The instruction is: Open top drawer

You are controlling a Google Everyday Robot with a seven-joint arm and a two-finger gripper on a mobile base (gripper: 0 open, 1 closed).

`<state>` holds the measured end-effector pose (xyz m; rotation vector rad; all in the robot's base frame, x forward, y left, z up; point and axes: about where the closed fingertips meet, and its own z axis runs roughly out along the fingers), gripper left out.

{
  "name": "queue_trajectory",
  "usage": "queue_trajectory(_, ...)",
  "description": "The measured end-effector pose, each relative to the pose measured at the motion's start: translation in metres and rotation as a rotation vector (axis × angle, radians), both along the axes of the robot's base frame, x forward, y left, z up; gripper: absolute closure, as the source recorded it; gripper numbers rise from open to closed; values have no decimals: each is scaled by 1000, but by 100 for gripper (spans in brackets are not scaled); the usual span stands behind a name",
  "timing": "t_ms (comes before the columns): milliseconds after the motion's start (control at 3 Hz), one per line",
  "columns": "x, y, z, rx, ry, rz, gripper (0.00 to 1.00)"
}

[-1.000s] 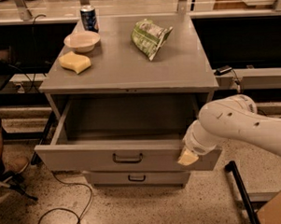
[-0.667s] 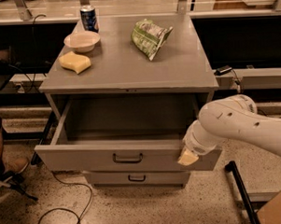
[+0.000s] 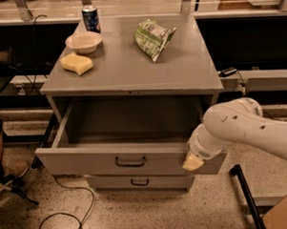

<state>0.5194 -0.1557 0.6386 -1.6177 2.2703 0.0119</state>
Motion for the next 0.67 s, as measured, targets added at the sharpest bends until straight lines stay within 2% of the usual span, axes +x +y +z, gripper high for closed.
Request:
queue_trajectory(333, 0, 0, 0, 0, 1, 1, 0)
queue_trajectory(667, 0, 0, 0, 0, 0, 1, 0)
